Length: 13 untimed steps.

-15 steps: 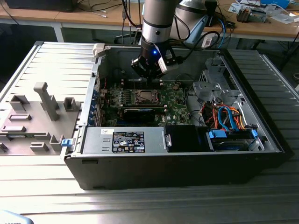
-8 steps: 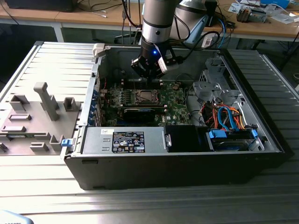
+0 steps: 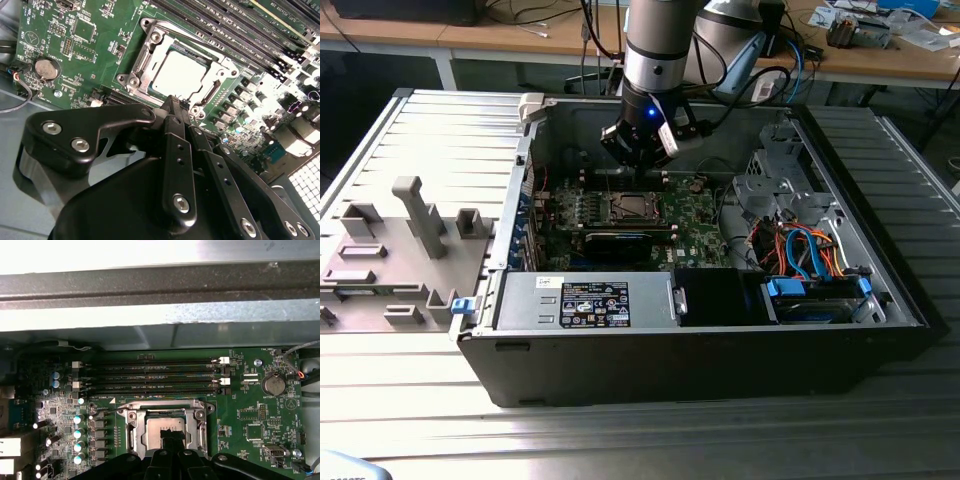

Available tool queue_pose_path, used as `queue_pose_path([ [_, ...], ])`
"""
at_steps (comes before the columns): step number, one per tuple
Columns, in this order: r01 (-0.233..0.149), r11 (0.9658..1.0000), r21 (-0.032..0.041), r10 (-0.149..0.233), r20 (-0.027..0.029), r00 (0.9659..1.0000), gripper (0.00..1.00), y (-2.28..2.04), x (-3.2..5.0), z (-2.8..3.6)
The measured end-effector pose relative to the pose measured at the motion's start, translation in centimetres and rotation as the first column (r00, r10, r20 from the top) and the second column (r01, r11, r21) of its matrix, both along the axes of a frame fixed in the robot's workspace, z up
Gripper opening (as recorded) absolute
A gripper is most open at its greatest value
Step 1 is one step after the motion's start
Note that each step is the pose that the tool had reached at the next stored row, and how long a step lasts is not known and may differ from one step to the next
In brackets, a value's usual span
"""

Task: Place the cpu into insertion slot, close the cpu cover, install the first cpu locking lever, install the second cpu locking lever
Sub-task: 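Install the first cpu locking lever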

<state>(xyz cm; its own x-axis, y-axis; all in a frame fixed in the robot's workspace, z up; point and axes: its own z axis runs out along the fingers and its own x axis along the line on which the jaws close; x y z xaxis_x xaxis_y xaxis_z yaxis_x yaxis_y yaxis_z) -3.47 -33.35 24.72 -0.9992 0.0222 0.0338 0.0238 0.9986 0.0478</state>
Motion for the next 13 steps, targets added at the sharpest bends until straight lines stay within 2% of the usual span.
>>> queue_pose_path([
  [13, -0.007, 1.0, 0.0, 0.007, 0.0, 1.0, 0.11, 0.0, 0.0, 0.0],
])
